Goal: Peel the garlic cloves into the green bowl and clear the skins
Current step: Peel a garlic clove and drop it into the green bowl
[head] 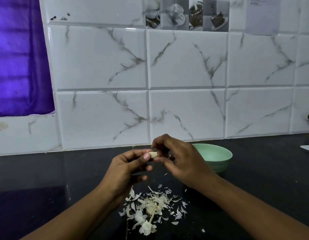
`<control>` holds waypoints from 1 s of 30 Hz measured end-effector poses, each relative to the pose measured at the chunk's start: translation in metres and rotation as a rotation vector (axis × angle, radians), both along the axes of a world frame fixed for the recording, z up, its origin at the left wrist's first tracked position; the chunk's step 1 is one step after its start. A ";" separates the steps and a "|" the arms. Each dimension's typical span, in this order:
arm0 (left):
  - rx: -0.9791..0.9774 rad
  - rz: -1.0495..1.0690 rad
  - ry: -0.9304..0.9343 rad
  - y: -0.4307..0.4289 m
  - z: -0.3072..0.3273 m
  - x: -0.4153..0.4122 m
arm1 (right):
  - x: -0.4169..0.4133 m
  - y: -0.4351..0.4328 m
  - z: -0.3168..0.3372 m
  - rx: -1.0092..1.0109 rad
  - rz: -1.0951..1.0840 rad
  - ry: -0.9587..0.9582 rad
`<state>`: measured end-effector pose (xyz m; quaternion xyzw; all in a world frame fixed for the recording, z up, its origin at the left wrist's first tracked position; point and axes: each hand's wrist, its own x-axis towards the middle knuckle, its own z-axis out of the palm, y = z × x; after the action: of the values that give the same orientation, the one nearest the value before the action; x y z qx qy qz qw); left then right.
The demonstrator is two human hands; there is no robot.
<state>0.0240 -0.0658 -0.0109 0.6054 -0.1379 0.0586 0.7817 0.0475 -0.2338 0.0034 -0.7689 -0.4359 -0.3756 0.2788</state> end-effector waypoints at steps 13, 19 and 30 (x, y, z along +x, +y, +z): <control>0.010 0.022 -0.057 0.002 0.002 0.001 | -0.001 -0.010 0.011 0.026 0.122 0.209; 0.120 0.101 -0.161 0.003 0.000 0.003 | -0.001 -0.007 0.008 0.039 0.124 0.299; 0.256 0.146 -0.204 0.010 -0.001 0.008 | 0.006 -0.013 0.010 0.083 -0.004 0.423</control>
<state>0.0317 -0.0558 -0.0120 0.6994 -0.1783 0.1583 0.6738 0.0533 -0.2470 0.0134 -0.8192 -0.3504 -0.2240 0.3949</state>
